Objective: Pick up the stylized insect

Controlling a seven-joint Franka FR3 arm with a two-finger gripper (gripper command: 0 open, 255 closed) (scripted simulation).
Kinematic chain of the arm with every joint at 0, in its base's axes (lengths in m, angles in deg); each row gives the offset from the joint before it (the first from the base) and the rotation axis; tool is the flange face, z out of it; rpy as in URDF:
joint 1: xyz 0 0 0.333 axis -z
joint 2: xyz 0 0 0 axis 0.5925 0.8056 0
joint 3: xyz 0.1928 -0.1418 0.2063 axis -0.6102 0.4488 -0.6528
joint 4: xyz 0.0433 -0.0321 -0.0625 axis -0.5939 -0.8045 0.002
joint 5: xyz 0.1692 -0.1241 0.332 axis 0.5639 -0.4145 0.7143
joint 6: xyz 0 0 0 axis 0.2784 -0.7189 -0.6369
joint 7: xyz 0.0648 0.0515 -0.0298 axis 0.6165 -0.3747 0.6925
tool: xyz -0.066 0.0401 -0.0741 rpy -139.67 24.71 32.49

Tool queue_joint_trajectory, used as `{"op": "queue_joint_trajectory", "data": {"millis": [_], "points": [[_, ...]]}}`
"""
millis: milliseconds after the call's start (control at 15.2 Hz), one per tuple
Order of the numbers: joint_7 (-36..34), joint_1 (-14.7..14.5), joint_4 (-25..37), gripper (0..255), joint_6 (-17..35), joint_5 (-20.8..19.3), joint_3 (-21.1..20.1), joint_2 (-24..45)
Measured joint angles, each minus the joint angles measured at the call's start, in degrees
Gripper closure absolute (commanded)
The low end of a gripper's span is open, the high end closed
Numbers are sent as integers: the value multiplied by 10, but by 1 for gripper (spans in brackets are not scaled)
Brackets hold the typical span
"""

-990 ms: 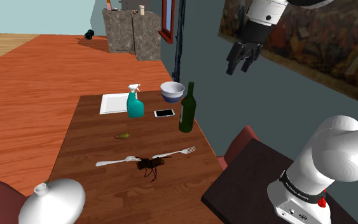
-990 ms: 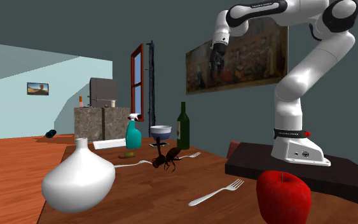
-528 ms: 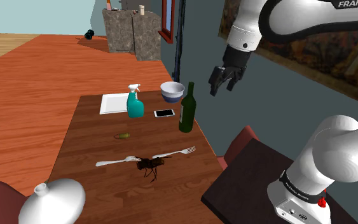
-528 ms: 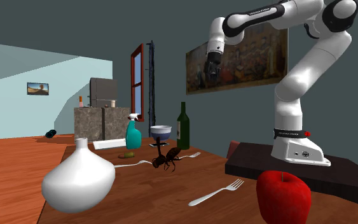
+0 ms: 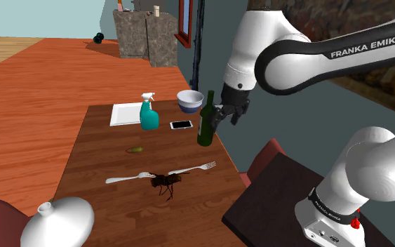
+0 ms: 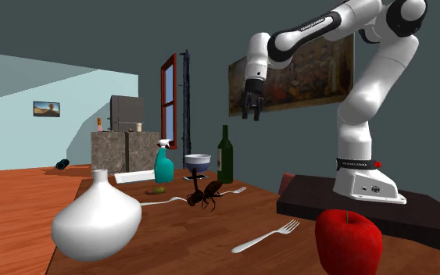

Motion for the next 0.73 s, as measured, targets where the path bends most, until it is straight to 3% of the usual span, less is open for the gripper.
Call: {"op": "queue_joint_trajectory", "data": {"millis": [330, 726], "points": [[-71, 4, 0, 0, 80, -10, -60, 83], [-187, 23, 26, 0, 167, -76, -132, 210]]}}
